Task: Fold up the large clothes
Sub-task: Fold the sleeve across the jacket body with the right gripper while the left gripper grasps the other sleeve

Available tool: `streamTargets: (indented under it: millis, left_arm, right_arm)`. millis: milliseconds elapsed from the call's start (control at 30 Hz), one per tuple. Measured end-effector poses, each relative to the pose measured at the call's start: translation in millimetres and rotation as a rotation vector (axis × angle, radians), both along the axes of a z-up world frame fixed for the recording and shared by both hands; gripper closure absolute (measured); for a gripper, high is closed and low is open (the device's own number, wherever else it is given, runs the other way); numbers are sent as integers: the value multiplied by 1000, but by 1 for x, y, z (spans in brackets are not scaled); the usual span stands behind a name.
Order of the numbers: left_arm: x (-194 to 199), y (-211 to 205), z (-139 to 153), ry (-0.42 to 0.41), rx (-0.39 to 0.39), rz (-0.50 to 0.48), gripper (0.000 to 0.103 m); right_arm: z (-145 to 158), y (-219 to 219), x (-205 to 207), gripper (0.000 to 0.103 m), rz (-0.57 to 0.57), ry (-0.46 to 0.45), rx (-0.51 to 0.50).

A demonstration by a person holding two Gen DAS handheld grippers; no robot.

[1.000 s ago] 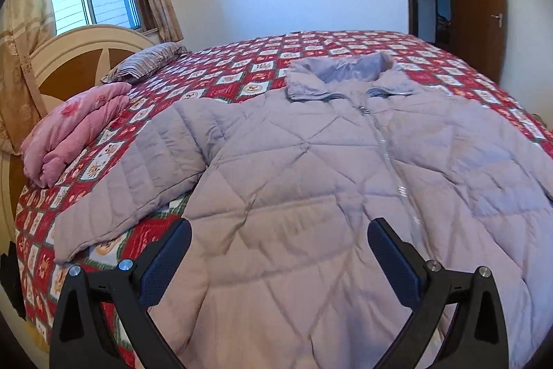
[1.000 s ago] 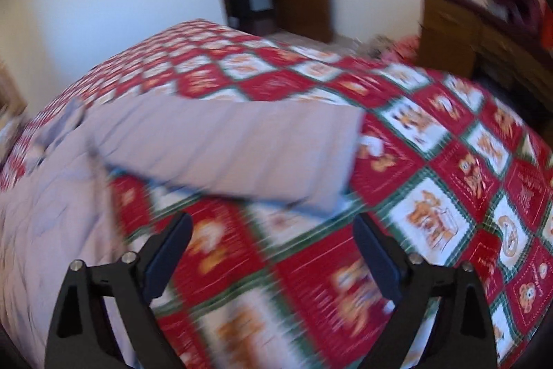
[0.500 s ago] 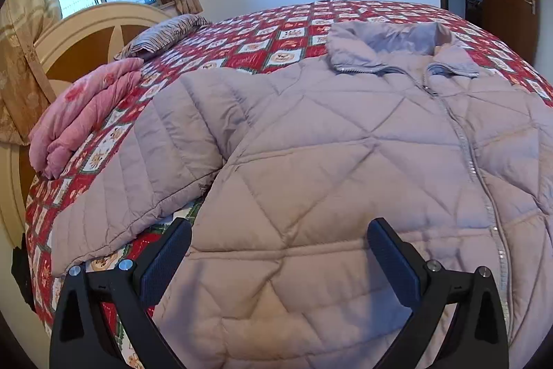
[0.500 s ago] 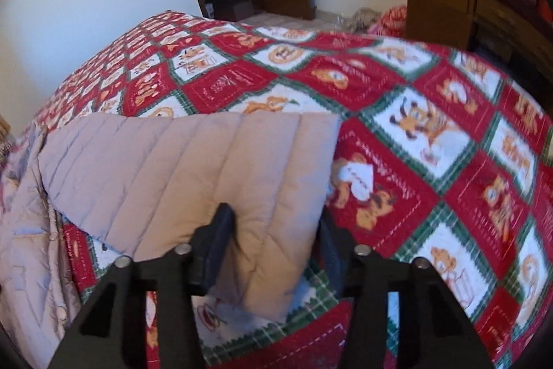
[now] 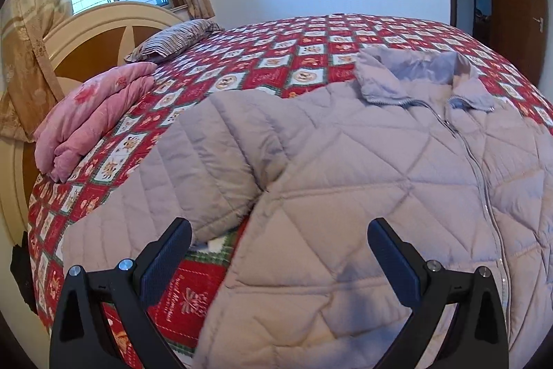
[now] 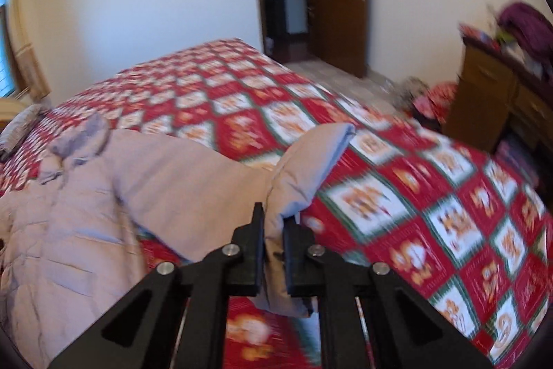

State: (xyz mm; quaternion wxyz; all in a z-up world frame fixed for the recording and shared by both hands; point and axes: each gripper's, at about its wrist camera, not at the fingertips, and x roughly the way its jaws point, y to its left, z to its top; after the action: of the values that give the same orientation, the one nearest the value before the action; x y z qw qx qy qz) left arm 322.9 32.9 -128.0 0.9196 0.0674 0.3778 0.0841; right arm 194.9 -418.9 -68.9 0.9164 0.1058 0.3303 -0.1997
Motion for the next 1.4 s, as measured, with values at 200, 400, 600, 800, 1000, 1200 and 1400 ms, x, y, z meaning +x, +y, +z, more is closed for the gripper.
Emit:
streamTargets:
  millis: [200,400,600,800,1000,1200,1400]
  left_arm:
    - [4,16,-3,-6,-16,31,1]
    - [6,22,-15,2,-27,32,1]
    - [11,40,-24,25,-51,68,1]
    - [3,45,-15,24,-63,71,1]
    - [-6,35,12,-3,-123,52,1]
    - [-5,-35,32,-12,-142,-98,1]
    - [1,-128,42,-12,-144,-264,1]
  right_arm:
    - [20,59,43,92,132,-23,-74]
    - [14,126,85,92,263,-29,-118]
    - [-6,187,114,92,373,-11,-152]
    - [-43,225,137,85,454,42,-151]
    - [-32,230,105,35,525,2,-120]
    - [-21,185,67,26,443,-32,-118]
    - [-37,126,48,25,309,12,-84]
